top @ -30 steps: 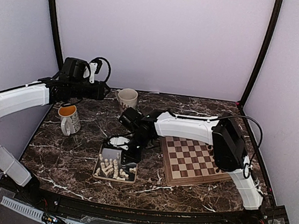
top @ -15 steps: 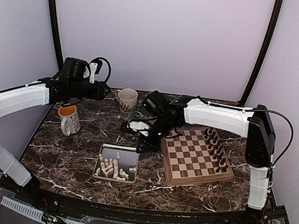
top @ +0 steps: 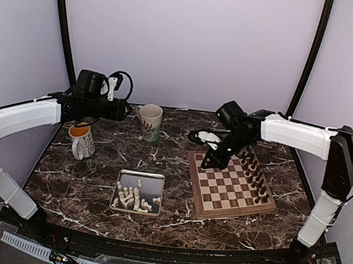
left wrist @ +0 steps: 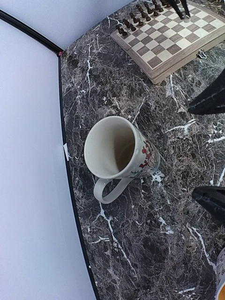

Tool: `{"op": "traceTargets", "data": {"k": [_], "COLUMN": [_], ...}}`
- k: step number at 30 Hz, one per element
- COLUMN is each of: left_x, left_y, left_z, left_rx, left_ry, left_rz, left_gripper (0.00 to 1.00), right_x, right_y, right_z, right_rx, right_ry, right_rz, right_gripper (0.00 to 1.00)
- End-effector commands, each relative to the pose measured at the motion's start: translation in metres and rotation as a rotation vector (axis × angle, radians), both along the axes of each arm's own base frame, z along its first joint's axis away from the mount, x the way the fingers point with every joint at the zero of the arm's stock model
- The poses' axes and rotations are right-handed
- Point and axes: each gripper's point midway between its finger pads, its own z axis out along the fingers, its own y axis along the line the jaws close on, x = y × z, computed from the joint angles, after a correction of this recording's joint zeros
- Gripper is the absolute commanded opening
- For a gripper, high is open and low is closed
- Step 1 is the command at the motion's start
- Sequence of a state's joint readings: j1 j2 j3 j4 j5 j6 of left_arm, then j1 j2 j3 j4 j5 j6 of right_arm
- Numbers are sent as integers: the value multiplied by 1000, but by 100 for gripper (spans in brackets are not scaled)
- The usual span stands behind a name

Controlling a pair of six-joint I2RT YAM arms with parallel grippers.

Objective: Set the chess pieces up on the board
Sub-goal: Place the pawn on a2.

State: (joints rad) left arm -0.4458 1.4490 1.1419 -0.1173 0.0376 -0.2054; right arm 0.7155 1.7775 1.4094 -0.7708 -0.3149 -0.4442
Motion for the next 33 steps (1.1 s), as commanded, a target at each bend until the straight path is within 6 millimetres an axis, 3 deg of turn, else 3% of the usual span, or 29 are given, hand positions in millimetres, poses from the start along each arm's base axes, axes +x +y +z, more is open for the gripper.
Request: {"op": "traceTargets", "data": {"k": [1,5,10,33], "left_x": [1,2,3,0], "left_y": [-3,-2,0,-3], "left_z": [-2,-5,-3,3], "left_rx": [7,20,31,14], "left_ry": [12,20,9,5], "left_rz": [-12,-11,-2,-23], "left_gripper": [54,54,55,55], "right_x": [51,85,106,132], "right_y": [-13,-23,-29,-28], "right_z": [11,1,-19,-63], "right_rx": [33,-11,-52,-101], "right_ry": [-83,-103,-83,-34], "right_rz": [-161,-254,-303,-327], "right_gripper": [6,6,7,8]}}
